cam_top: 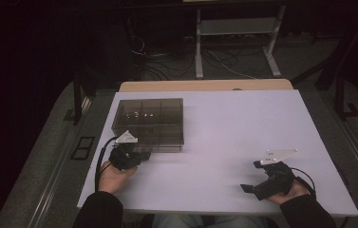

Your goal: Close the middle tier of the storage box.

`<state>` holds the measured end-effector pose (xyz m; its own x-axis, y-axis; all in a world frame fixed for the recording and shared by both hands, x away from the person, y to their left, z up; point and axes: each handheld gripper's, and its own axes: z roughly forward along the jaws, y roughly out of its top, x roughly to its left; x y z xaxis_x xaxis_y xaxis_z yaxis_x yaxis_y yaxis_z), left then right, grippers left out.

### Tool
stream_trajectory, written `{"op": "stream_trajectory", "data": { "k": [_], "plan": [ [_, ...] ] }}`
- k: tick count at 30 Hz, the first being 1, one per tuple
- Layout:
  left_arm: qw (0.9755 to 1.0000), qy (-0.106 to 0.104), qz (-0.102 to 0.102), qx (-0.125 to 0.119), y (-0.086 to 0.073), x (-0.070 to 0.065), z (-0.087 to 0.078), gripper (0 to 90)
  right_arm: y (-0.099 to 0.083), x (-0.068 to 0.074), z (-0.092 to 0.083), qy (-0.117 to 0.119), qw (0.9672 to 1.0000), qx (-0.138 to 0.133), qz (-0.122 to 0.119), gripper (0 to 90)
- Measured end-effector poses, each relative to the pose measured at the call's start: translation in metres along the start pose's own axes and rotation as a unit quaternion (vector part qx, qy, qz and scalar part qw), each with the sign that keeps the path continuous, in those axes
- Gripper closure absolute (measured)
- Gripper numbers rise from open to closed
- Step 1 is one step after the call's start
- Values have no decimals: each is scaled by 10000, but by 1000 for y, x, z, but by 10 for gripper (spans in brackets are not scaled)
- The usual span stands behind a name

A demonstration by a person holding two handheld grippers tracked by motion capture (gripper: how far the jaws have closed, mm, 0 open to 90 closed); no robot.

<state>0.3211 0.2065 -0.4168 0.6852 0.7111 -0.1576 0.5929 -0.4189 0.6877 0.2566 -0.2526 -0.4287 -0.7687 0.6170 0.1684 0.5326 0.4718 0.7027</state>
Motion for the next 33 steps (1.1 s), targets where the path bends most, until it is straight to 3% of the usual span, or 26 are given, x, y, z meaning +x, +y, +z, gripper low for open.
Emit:
{"op": "stream_trajectory", "data": {
  "k": [11, 33],
  "plan": [
    [10000, 35, 7, 24, 3, 3, 1, 888, 0, 0, 0, 0, 10000, 11, -2, 0],
    [9998, 73, -194, -58, 7, 8, 6, 888, 0, 0, 1, 11, 10000, 36, -17, 0]
  ]
}}
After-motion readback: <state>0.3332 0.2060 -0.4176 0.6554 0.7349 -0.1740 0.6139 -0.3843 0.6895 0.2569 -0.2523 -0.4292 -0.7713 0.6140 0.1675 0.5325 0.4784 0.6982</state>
